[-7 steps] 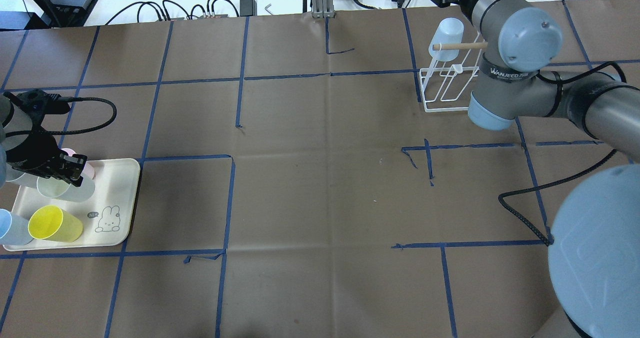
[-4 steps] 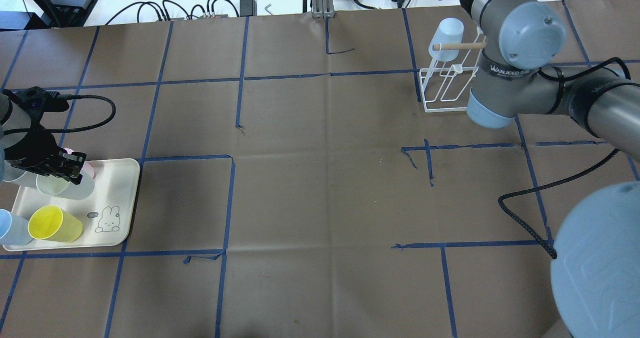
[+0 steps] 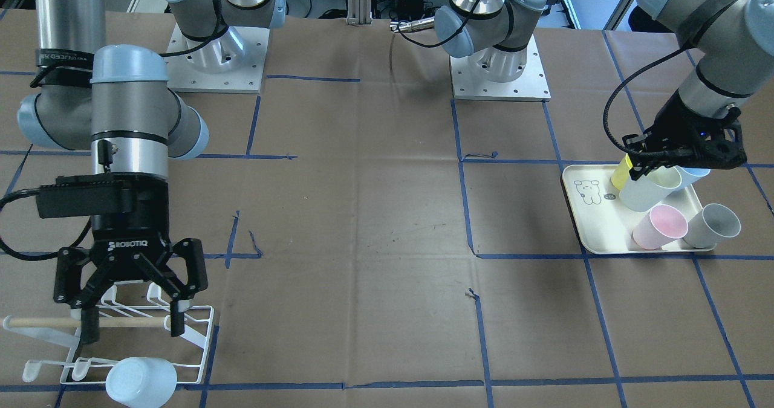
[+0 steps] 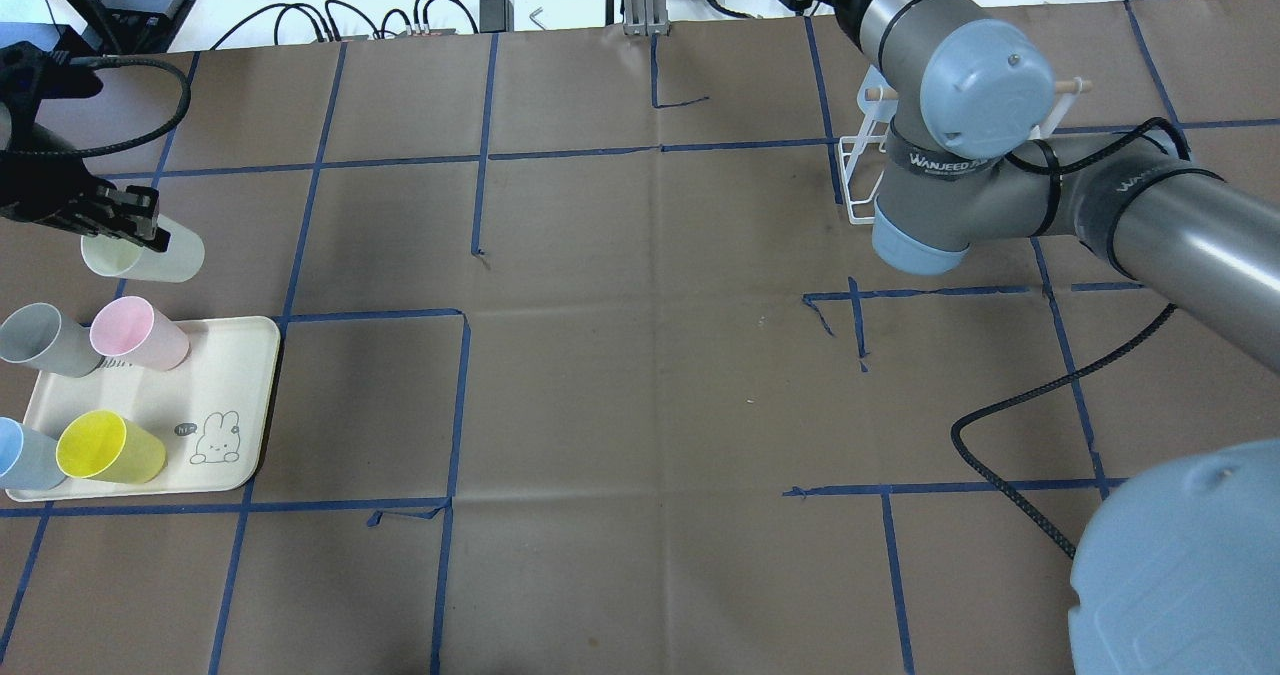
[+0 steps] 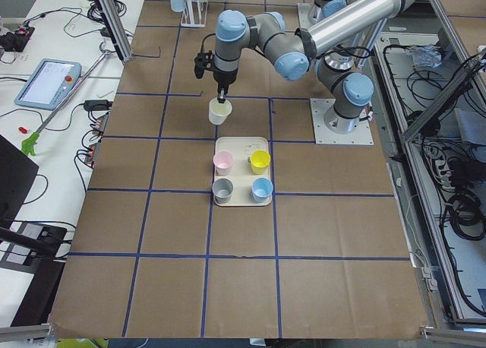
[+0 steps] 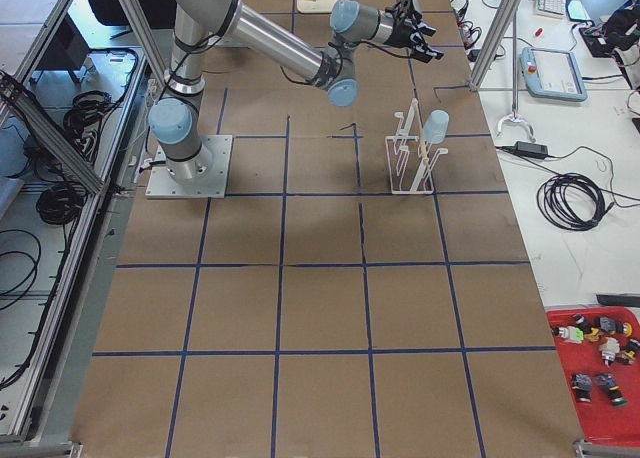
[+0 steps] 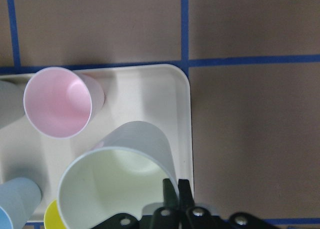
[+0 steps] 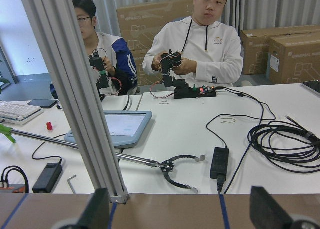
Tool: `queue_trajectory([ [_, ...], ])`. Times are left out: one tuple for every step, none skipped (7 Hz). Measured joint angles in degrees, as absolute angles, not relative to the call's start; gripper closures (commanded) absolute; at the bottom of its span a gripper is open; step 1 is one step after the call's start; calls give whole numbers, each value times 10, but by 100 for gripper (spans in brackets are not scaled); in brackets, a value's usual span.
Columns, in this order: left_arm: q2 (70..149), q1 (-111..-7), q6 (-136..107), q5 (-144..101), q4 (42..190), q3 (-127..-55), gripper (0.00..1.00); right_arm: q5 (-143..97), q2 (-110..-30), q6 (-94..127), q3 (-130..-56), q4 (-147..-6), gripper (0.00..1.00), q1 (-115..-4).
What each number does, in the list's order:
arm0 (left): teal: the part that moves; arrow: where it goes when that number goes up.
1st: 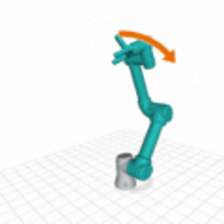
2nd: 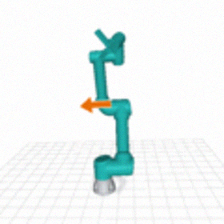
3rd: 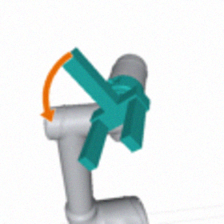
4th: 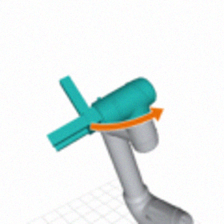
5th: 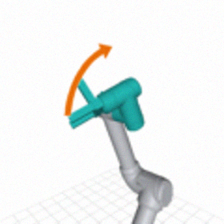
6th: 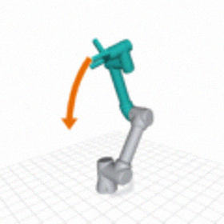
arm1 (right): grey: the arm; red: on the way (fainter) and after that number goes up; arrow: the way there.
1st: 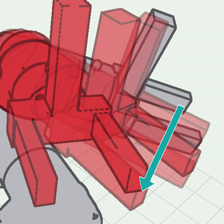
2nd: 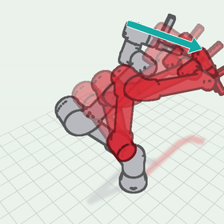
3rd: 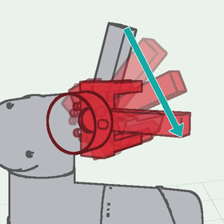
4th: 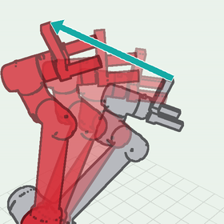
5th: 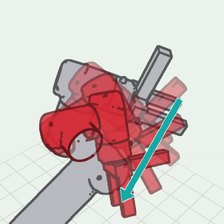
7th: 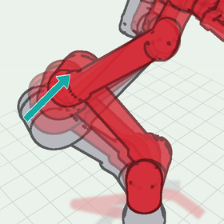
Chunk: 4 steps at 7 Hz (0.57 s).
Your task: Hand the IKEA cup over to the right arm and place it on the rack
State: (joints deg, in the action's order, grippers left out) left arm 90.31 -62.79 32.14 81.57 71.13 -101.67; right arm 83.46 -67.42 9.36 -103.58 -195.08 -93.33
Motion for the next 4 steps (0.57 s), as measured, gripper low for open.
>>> queue_trajectory([
  [909, -638, 320, 768, 711, -994, 100, 833, -685, 171, -1051, -1951, 0, -948],
  [913, -644, 320, 716, 701, -982, 100, 831, -701, 255, -1076, -1953, 0, -955],
  [921, -647, 322, 668, 680, -978, 100, 829, -718, 346, -1104, -1957, 0, -960],
  [930, -648, 325, 616, 648, -980, 100, 827, -731, 438, -1125, -1964, 0, -963],
])
